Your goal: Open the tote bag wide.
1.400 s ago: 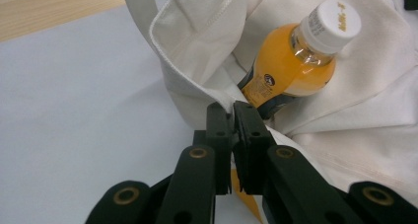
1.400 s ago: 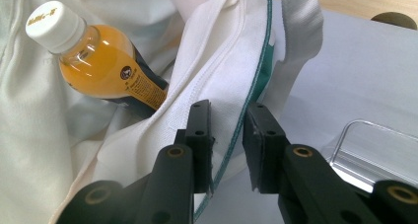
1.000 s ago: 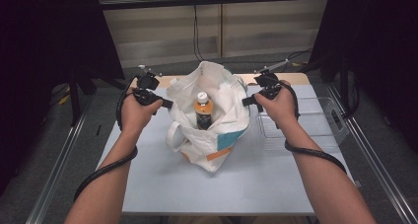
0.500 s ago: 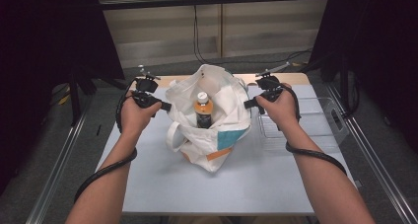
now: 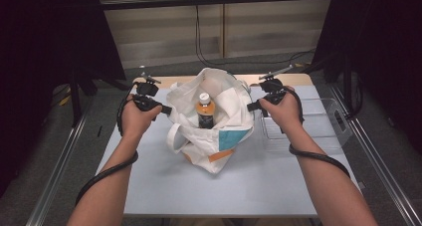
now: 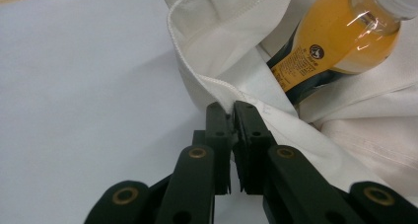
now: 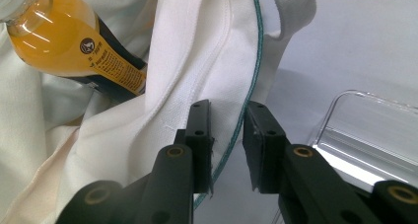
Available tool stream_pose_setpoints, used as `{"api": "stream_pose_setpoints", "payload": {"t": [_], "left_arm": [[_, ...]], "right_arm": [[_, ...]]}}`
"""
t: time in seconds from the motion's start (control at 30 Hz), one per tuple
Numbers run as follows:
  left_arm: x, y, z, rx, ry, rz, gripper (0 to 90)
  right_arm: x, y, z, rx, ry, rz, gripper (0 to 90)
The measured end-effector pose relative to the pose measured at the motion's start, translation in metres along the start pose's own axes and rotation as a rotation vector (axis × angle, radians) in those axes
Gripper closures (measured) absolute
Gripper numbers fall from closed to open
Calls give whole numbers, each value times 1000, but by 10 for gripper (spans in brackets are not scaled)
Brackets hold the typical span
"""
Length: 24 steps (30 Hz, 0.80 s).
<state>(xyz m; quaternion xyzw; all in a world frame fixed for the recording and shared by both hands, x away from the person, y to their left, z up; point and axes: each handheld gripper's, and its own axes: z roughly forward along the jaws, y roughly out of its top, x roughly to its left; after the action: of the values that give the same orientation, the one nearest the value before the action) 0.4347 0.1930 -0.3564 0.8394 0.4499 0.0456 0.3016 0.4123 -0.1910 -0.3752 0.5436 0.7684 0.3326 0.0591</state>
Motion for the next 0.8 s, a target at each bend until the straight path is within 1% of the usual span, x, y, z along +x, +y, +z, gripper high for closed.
{"api": "stream_pose_setpoints", "payload": {"t": [0.13,0.23,0.57,0.67,0.7,0.8], "left_arm": [[1,-1,3,8,3,-6,855],[1,-2,6,7,8,-6,855],[4,-7,11,17,4,-15,852],[5,-8,12,17,4,-10,852],[5,-9,13,14,2,-22,852],[6,-10,15,23,3,-10,852]], "right_arm": [[-1,0,1,1,2,-3,744],[0,-1,1,7,0,4,744],[-3,-5,6,11,-3,0,742],[-3,-5,7,15,-9,6,742],[-3,-5,8,13,-8,3,742],[-4,-6,9,19,-8,1,743]]}}
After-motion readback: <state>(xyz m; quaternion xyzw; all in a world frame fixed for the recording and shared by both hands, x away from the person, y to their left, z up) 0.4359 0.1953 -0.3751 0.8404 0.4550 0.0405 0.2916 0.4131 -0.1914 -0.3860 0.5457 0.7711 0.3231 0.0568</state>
